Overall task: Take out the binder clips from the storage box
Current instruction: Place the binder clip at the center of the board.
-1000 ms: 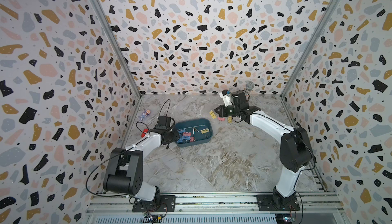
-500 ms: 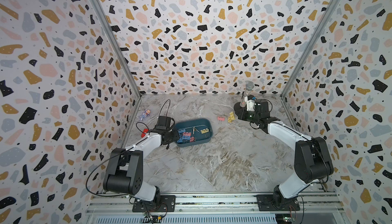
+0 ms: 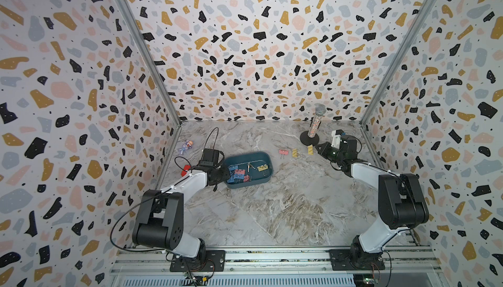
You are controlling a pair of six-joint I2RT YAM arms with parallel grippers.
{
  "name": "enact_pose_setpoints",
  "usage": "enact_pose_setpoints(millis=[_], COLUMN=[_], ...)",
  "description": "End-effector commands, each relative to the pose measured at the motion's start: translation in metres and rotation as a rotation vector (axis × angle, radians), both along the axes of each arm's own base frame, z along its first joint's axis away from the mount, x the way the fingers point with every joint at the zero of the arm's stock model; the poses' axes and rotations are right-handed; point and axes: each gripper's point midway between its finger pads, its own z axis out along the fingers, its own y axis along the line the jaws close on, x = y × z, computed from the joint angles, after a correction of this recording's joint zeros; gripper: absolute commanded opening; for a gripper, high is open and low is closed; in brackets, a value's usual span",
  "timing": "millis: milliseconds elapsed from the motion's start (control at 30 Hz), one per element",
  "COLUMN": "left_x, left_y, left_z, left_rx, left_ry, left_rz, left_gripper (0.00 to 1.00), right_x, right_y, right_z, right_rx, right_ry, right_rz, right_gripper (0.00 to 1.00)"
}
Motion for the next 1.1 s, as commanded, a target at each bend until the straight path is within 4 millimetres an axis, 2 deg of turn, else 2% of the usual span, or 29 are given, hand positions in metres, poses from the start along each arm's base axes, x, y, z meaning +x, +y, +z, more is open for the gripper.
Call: enact_pose_setpoints(millis=[0,533,1067], left_x=[0.003,0.003,0.003], left_y=[0.002,0.001,0.001], left_z=[0.005,0.003,0.005], left_rx=[-0.003,-0.011,-0.012], left_ry=[-0.027,-0.026,-0.03], left_rz=[0.012,0.009,0.009], left_gripper=[0.29,0.29,0.29], right_x=[0.009,0.018,0.029], right_y=[-0.002,-0.006,-0.009], right_z=[0.0,-0.036,-0.05], right_rx=[0.028,-0.015,-0.025], right_ry=[-0.023,0.045,0.06], right_rz=[-0.011,-0.006,-0.029], right_gripper=[0.0,0.0,0.0])
